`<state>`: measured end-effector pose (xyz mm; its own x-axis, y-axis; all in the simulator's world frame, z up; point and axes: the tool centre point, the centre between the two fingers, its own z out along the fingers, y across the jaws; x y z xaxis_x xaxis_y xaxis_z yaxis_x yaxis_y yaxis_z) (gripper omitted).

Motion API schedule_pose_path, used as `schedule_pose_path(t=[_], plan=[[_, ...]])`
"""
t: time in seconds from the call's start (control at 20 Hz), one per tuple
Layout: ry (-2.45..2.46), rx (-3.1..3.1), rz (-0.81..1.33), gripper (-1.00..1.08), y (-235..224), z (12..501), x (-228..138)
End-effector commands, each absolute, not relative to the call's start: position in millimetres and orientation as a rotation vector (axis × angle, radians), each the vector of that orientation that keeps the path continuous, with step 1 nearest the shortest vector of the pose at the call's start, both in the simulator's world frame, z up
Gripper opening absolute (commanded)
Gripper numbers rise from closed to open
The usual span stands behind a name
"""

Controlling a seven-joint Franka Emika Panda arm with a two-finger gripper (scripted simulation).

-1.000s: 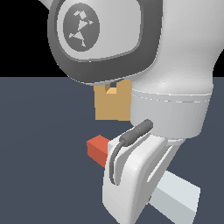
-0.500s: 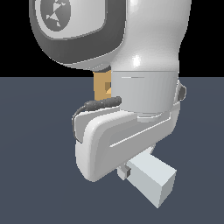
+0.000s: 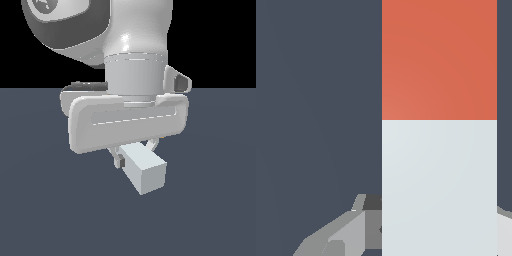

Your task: Insert the peg into the horizontal hole in a box.

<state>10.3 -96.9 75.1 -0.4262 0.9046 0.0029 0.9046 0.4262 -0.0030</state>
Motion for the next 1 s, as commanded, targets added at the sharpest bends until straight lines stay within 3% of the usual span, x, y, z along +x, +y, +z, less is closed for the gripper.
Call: schedule_pose_path(t=[0.0, 0.95], plan=[[-2.604, -1.757, -0.001, -1.00, -87, 84, 5], [-2.239, -2.203, -0.001, -1.00, -10, 134, -19]])
